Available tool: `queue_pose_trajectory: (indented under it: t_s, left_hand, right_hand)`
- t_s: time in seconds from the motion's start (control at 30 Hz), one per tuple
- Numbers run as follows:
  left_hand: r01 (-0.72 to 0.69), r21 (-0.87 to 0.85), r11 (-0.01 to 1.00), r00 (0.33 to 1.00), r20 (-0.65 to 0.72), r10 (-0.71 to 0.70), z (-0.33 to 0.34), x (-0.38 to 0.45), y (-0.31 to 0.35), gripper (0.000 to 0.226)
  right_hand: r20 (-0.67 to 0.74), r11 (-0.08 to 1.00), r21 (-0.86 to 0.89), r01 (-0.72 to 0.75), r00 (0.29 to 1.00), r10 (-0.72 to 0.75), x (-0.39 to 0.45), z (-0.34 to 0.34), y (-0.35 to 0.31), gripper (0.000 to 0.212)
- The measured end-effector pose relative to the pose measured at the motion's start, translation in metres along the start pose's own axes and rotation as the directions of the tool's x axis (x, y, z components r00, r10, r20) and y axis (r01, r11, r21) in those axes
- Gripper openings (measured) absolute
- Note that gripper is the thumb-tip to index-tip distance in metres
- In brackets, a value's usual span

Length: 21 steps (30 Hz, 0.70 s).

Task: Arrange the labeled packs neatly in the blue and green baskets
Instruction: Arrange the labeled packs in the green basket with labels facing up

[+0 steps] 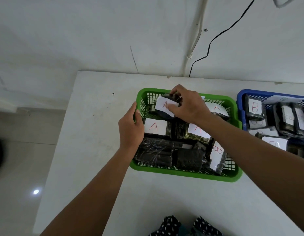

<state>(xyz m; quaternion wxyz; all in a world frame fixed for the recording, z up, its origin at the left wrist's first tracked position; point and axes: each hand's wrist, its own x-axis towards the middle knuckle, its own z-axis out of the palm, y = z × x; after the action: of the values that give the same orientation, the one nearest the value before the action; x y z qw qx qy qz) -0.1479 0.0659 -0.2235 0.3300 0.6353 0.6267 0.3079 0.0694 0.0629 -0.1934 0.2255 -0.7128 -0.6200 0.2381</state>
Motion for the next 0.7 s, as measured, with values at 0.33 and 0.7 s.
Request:
queue_pose_trajectory:
  t_s: [0.33, 0.7]
  left_hand:
    - [0.008, -0.026, 1.000, 1.000, 0.000, -0.008, 0.001, 0.000, -0.001, 0.041]
    - [0.020, -0.026, 0.999, 1.000, -0.005, -0.021, -0.001, 0.000, 0.003, 0.041]
  right_hand:
    - [-0.143, 0.938, 0.302, -0.169, 0.965, 0.219, -0.009, -0.007, -0.001, 0.030]
    - [-0.056, 0.987, 0.047, -0.151, 0.987, 0.153, 0.001, 0.041, -0.022, 0.027]
